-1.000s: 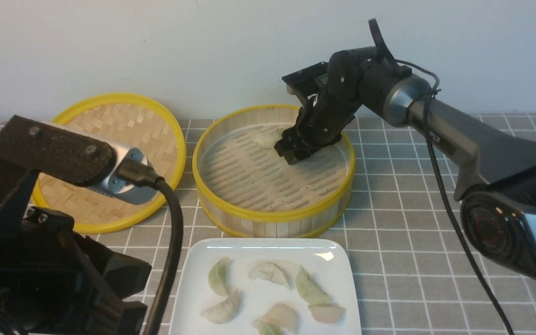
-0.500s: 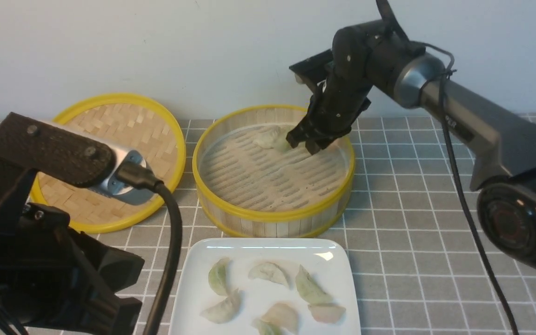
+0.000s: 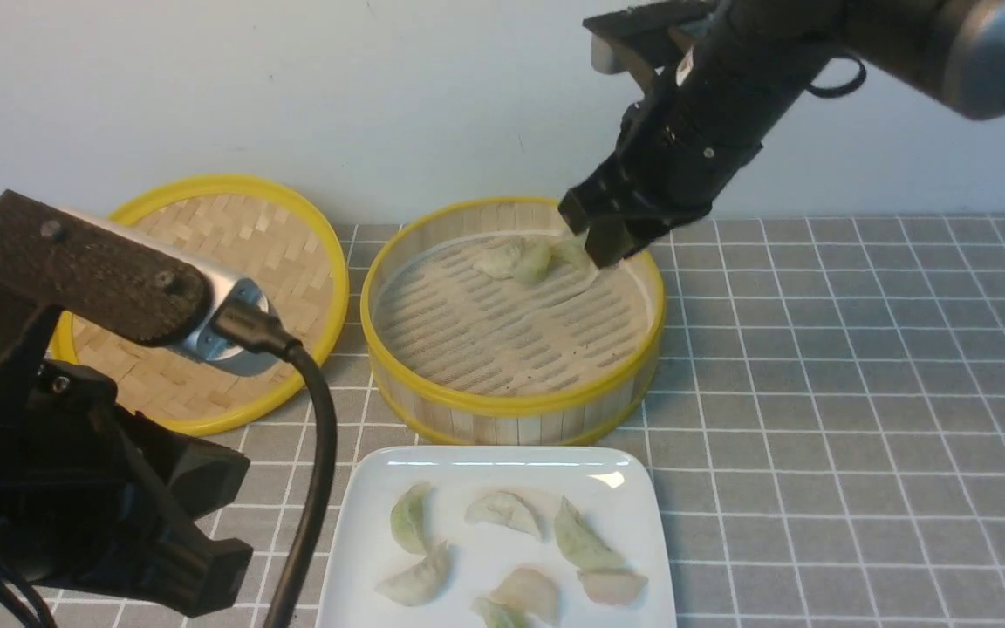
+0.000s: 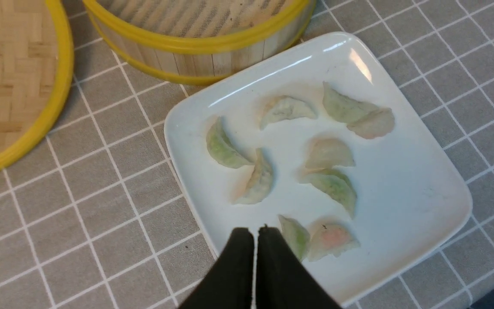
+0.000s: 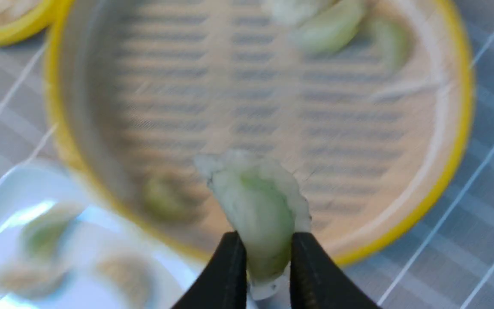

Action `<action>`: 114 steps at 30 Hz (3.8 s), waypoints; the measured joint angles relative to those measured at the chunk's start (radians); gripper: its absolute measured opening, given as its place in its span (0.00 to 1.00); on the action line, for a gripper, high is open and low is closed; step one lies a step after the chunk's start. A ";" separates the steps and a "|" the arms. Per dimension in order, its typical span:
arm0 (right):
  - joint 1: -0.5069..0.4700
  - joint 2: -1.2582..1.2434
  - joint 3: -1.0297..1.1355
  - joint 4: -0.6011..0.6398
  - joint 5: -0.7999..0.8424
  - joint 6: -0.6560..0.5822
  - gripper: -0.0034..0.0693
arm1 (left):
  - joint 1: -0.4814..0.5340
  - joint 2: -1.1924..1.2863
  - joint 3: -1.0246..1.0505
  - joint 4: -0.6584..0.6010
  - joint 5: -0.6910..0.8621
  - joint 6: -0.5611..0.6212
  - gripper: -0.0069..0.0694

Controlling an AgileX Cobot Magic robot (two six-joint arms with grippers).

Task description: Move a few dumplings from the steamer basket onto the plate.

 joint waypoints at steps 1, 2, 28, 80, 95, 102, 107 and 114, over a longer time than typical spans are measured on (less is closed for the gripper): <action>0.016 -0.049 0.079 0.018 0.000 -0.003 0.20 | 0.000 0.000 0.000 0.002 -0.002 0.000 0.08; 0.035 -0.093 0.158 0.034 -0.001 -0.004 0.20 | 0.000 0.000 0.000 0.003 -0.003 0.000 0.08; 0.236 -0.113 0.420 0.106 -0.247 0.094 0.54 | 0.000 0.000 0.000 0.043 -0.014 0.000 0.08; 0.237 -1.919 1.329 -0.647 -0.590 0.804 0.03 | -0.002 -0.420 0.225 -0.078 -0.258 -0.086 0.08; 0.237 -1.919 1.329 -0.647 -0.589 0.804 0.03 | -0.002 -0.479 0.235 -0.080 -0.263 -0.066 0.08; 0.237 -1.919 1.329 -0.646 -0.587 0.804 0.03 | 0.038 -0.491 0.252 -0.019 -0.335 0.027 0.08; 0.237 -1.919 1.329 -0.646 -0.586 0.804 0.03 | 0.206 -0.547 0.313 -0.117 -0.365 0.160 0.08; 0.237 -1.919 1.329 -0.646 -0.586 0.804 0.03 | 0.475 -0.700 0.575 -0.147 -0.470 0.269 0.08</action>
